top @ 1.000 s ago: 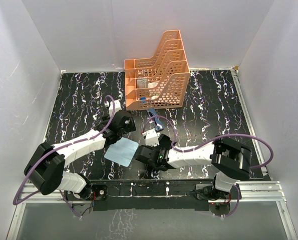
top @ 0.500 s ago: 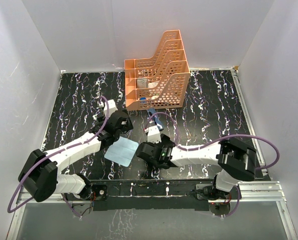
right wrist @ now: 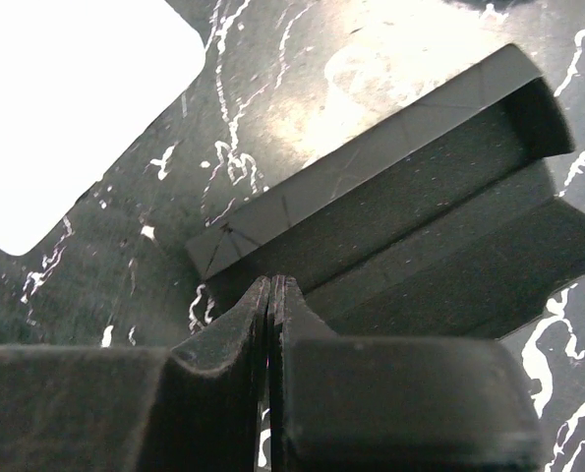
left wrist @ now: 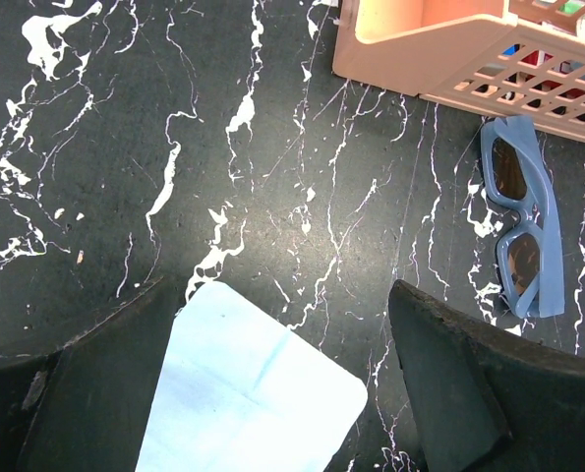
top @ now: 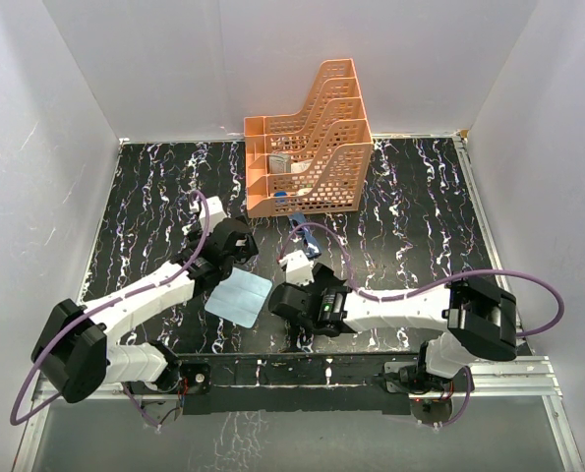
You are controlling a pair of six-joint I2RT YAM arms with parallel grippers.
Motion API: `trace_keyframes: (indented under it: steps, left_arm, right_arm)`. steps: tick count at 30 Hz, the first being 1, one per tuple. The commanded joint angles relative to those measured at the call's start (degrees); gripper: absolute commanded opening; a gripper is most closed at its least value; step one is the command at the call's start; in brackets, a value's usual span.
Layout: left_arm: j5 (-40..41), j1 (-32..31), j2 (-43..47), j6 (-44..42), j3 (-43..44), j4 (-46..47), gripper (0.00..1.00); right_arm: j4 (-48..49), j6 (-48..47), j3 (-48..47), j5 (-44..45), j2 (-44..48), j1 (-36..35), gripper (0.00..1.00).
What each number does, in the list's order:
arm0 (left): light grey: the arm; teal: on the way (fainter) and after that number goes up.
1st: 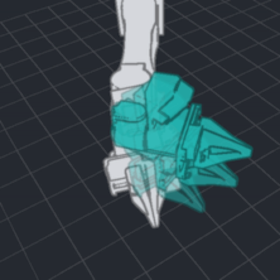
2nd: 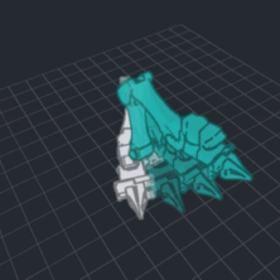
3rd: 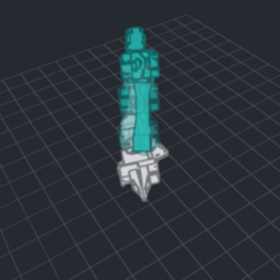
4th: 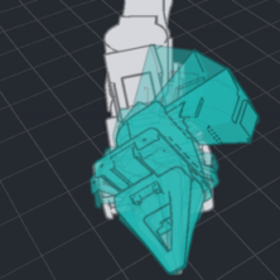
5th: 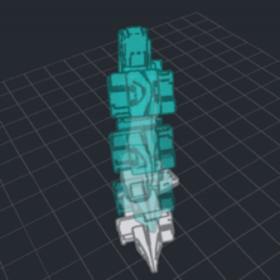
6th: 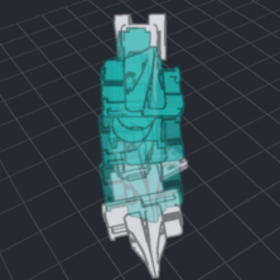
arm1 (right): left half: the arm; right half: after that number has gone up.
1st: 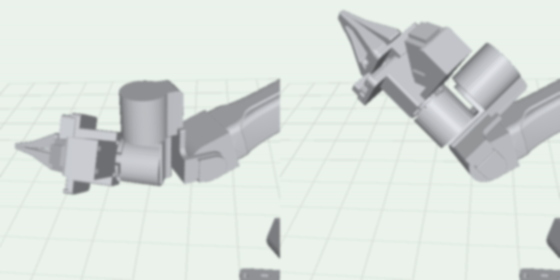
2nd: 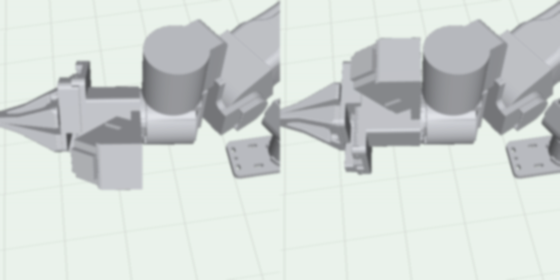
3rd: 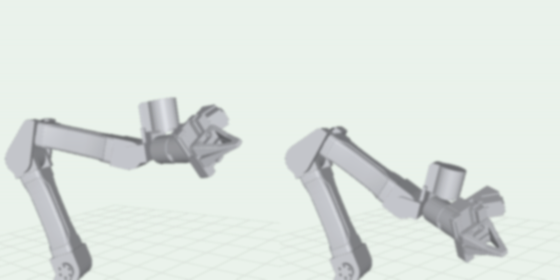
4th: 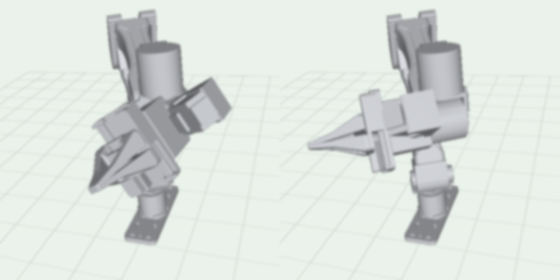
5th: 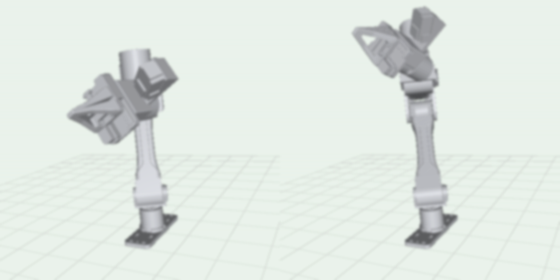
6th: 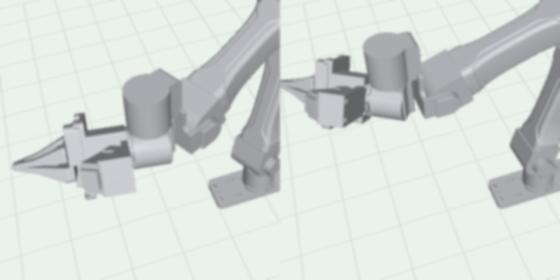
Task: Organize the sunglasses
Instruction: Move the sunglasses case to the center of the board.
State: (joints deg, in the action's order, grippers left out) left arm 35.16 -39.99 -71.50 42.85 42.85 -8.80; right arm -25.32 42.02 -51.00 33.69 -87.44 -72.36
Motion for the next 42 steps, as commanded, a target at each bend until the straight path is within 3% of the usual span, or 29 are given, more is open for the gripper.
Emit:
trace_keyframes:
  steps: [1, 19, 30, 42]
  left_arm:
    - [2.06, -0.35, 3.21, 0.48, -0.36, -1.8, 0.88]
    - [3.9, -0.4, 6.2, 1.24, -0.54, -3.59, 0.88]
    - [3.39, -0.35, 6.55, 1.27, -0.94, -3.35, 0.88]
    - [2.6, -0.36, 6.35, 1.1, -1.12, -2.77, 0.88]
  right_arm:
    - [2.12, -1.37, -1.8, -2.1, 2.36, -1.62, 0.0]
    - [8.37, -2.87, -3.05, -5.57, -3.28, -2.88, 0.0]
    - [9.81, -2.49, -3.25, -0.49, -6.46, -2.51, 0.0]
    - [15.48, -4.58, 0.08, -0.76, -6.14, 5.14, 0.0]
